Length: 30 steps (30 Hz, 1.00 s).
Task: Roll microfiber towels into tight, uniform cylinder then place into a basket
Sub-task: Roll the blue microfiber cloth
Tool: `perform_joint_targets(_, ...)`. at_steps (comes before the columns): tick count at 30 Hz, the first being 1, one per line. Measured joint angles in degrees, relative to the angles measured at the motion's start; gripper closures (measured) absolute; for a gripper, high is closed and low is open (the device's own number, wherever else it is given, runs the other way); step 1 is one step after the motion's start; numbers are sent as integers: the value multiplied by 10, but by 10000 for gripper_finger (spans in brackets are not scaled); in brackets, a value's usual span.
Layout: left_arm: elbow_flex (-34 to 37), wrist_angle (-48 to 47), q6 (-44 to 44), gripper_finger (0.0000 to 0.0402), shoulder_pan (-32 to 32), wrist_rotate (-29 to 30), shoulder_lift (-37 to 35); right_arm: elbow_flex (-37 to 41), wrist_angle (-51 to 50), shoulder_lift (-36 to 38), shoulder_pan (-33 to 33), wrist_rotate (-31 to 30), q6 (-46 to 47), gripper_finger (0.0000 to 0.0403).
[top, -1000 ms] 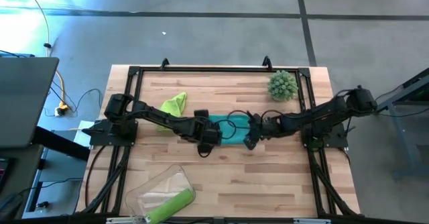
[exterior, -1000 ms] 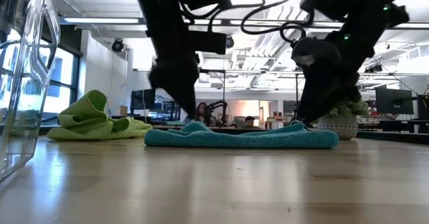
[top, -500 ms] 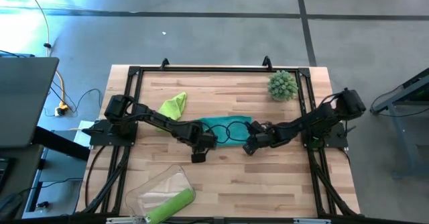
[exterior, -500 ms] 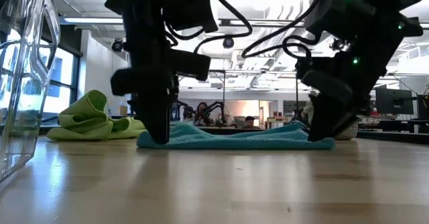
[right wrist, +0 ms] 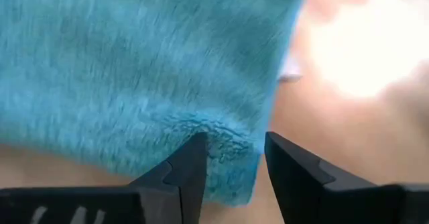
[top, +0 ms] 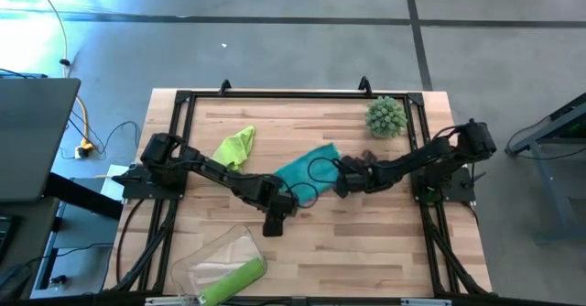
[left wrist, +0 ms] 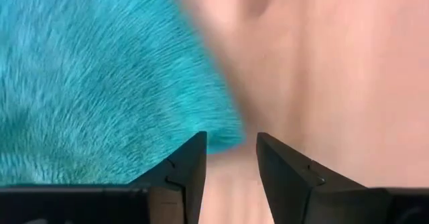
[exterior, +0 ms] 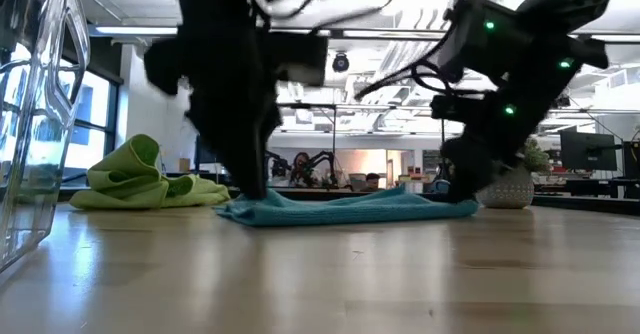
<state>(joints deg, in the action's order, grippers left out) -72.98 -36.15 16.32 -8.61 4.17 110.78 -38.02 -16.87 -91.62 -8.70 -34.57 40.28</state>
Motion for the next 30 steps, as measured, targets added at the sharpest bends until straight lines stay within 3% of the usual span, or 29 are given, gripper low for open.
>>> perform_joint_targets(4, -43, -28, -28, 281, -5, 40, 0, -1, 15, 26, 25, 0, -29, 261)
perform_joint_targets(9, -69, -91, -79, 281, 6, 162, 0, -1, 66, 56, 6, 78, 29, 261)
perform_joint_targets(13, -61, -98, -95, 281, 38, 201, 0, -2, 117, 49, -30, 80, 89, 261)
perform_joint_targets(22, -4, -98, -47, 281, 110, 126, 0, -2, 137, -25, -53, 5, 134, 261)
perform_joint_targets(30, 29, -81, 24, 281, 98, -3, 0, -2, 134, -64, -15, 1, 78, 261)
